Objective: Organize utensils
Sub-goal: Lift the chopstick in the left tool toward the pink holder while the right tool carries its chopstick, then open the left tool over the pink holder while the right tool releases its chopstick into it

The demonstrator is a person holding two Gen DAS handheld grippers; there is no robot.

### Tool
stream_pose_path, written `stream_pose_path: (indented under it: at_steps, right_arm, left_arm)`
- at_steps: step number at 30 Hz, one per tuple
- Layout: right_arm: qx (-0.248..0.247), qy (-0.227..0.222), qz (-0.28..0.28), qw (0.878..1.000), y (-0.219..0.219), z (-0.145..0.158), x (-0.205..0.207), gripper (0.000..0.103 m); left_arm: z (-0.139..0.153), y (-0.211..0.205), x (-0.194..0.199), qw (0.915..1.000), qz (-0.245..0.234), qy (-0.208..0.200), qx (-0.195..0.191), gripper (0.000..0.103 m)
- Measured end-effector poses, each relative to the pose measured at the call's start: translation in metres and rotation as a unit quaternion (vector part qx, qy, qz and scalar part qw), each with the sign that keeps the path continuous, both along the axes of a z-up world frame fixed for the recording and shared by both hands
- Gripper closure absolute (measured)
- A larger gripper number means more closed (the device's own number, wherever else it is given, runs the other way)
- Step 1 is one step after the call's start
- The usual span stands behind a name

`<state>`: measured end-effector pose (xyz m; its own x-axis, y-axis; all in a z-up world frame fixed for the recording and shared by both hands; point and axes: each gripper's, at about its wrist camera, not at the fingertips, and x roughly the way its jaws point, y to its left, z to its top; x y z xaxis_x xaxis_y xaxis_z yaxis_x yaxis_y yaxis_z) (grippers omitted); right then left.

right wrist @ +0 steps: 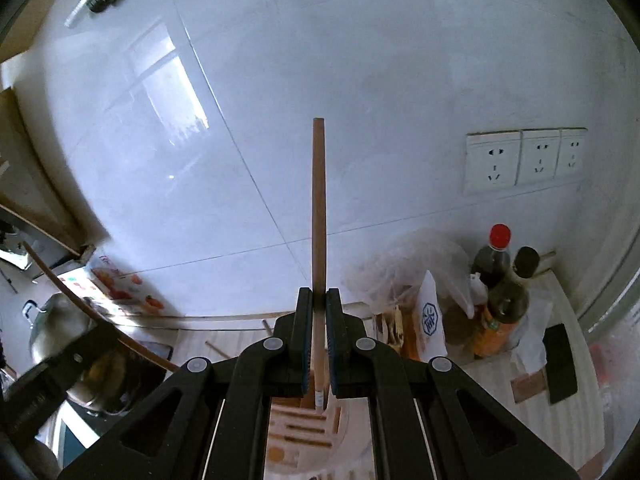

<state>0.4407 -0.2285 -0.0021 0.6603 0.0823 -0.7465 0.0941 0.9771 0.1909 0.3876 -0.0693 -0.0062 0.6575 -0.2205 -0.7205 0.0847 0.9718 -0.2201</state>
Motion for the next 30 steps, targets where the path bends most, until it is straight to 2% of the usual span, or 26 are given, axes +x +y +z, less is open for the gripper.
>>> stream_pose_path:
  at_steps: [4,9,11,15,16,18,19,20,24,25,26,27,30]
  right_arm:
    - [-0.002,0.017,0.005,1.000,0.003,-0.022,0.015,0.096]
    - [0.001,0.053,0.021,0.998,0.008,-0.053,0.027,0.096]
    - [0.003,0.069,0.034,0.997,0.010,-0.063,0.029,0.096]
    - [0.012,0.079,0.045,0.996,0.010,-0.068,0.030,0.095]
    - [0.020,0.086,0.046,0.995,0.008,-0.067,0.031,0.095]
    - [0.021,0.083,0.047,0.995,0.006,-0.062,0.028,0.089]
    - [0.020,0.081,0.046,0.995,0.004,-0.060,0.026,0.087]
    - [0.020,0.076,0.046,0.996,0.003,-0.055,0.023,0.082]
    - [0.020,0.065,0.040,0.997,-0.003,-0.040,0.013,0.069]
    - [0.020,0.063,0.038,0.997,-0.005,-0.035,0.009,0.067]
    - [0.018,0.059,0.035,0.997,-0.008,-0.030,0.004,0.060]
    - [0.015,0.057,0.031,0.998,-0.011,-0.026,-0.003,0.052]
    - [0.015,0.052,0.021,0.998,-0.020,-0.016,-0.019,0.043]
  left_arm:
    - [-0.030,-0.007,0.019,0.9993,-0.007,0.036,0.004,0.099]
    - [-0.053,-0.006,0.026,0.9977,-0.015,0.066,-0.002,0.098]
    - [-0.055,-0.005,0.023,0.9974,-0.013,0.071,-0.007,0.097]
    - [-0.045,-0.004,0.018,0.9979,-0.011,0.062,0.011,0.094]
    - [-0.043,-0.004,0.017,0.9980,-0.007,0.060,0.018,0.090]
    - [-0.034,-0.002,0.013,0.9981,0.000,0.052,0.031,0.071]
    - [-0.032,0.000,0.011,0.9982,0.004,0.049,0.035,0.051]
    - [-0.029,0.003,0.010,0.9981,0.011,0.045,0.041,0.037]
    - [-0.020,0.017,-0.005,0.9974,0.035,0.026,0.057,0.029]
    - [-0.019,0.020,-0.009,0.9971,0.040,0.023,0.061,0.018]
    - [-0.019,0.025,-0.015,0.9966,0.045,0.018,0.066,0.006]
    - [-0.019,0.028,-0.019,0.9964,0.049,0.014,0.068,0.002]
    - [-0.027,0.040,-0.038,0.9943,0.064,0.012,0.085,0.000]
